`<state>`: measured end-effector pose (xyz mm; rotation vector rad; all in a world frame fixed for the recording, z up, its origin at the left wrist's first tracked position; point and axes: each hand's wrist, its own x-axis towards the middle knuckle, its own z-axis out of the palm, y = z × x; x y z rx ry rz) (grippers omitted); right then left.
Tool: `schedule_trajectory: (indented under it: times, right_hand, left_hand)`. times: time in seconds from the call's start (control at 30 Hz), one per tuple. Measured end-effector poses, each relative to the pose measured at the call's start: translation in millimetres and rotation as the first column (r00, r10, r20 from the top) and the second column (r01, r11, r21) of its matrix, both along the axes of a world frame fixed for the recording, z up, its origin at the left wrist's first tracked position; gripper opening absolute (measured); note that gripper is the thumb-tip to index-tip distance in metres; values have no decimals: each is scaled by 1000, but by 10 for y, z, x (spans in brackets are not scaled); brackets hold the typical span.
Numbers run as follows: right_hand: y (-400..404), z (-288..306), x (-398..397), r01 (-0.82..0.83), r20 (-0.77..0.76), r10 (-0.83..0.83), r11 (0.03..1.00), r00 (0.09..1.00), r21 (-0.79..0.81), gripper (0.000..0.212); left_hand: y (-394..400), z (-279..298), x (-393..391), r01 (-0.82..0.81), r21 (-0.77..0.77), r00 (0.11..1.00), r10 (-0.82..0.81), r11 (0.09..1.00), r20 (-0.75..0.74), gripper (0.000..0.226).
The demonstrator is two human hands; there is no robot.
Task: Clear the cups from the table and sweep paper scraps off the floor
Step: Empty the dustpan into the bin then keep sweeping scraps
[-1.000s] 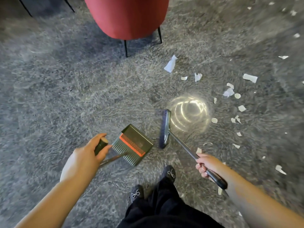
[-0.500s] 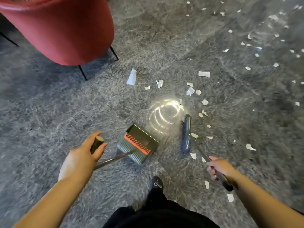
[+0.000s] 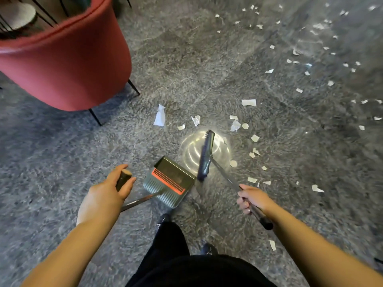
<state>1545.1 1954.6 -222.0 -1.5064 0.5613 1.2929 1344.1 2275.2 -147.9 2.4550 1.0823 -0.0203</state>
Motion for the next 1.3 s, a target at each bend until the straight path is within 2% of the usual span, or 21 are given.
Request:
schedule_trajectory:
  times: [0.27,0.43,0.67,0.8,1.0,1.07,1.17,1.3]
  right_hand:
    - [1283,6,451,-83,43,79,992,996,96,29]
    - [1954,-62,941,-150,33,147,981,989,122,33]
    - [2887,-302,2009,-256,27,254,959,967,121,37]
    - [3394,-407,2539,-296,-26,302,946,953,129,22]
    - [4092,-643,2977,-369,-84,381,920,921,131,29]
    - [4237,-713,3072,-345,-123,360,930,925,129,25]
    - [4330,-758,3144,-193,-221,218,973,951,127,14]
    - [4125,-843,3108,-161,-223,176,984,959,81,16]
  left_hand:
    - [909,-14,548,46,-36,998,-47,998,-31,48]
    - [1335,-72,985,43,-32,999,-44,999,-29,48]
    - [1971,-237,1811,-20,-54,993,14,998,-116,52]
    - [2210,-281,2256,-48,-62,989,39,997,-144,54]
    - [2606,-380,2573,-29,-15,975,25,999,-221,58]
    - [2682,-382,2576,-21,5,980,22,1000,-200,57]
    - [2730,-355,2554,-33,8,990,34,999,-138,54]
    - [2745,-359,2561,-14,-5,990,13,1000,-144,57]
